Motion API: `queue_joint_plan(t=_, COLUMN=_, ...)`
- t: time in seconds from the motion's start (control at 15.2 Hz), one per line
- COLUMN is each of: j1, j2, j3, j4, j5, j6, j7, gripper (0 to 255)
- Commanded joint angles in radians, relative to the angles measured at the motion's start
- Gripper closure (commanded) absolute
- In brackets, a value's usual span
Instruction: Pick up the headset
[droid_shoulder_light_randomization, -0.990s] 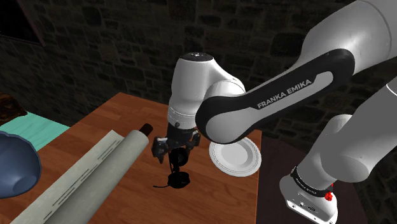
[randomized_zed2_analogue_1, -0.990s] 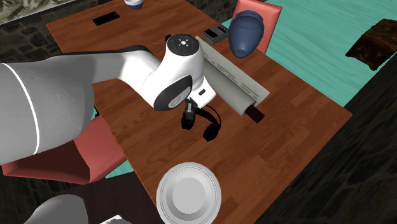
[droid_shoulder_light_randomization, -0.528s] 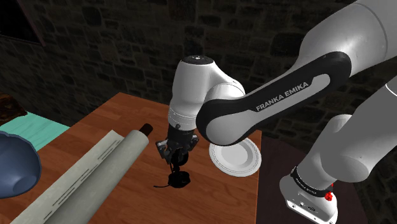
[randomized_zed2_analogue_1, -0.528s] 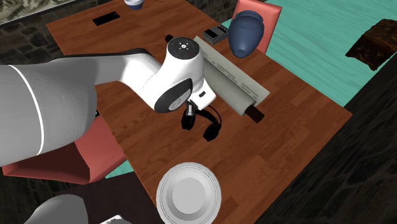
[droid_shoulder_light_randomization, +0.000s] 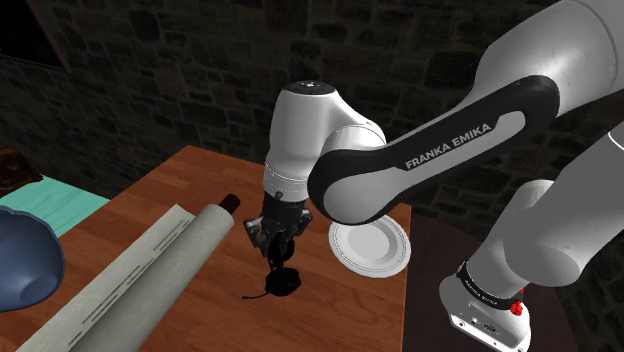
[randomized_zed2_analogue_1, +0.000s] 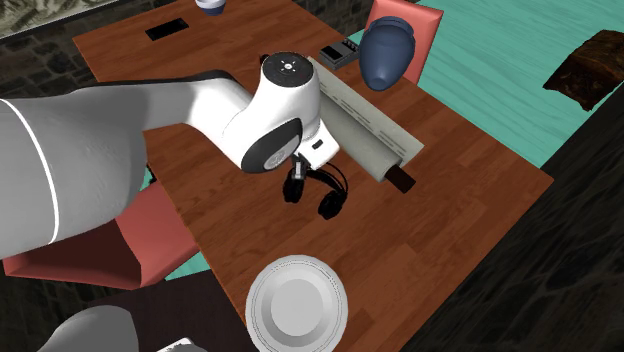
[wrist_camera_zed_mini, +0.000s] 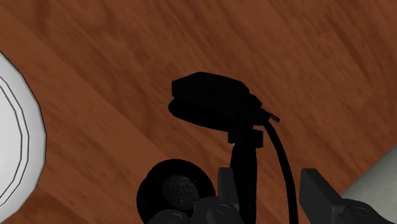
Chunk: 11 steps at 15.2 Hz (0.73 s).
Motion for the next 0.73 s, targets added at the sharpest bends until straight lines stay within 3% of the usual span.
queue_joint_plan(t=0.0, j1=0.001, j2=-0.020, j3=-0.007, j4=0.013, j5=0.008, j6=-0.031, j7=-0.006, gripper=255)
queue_joint_plan(t=0.66, j1=0.001, j2=-0.085, j3=-0.032, j4=0.097, j5=0.022, j6=-0.175, j7=-0.010, gripper=255)
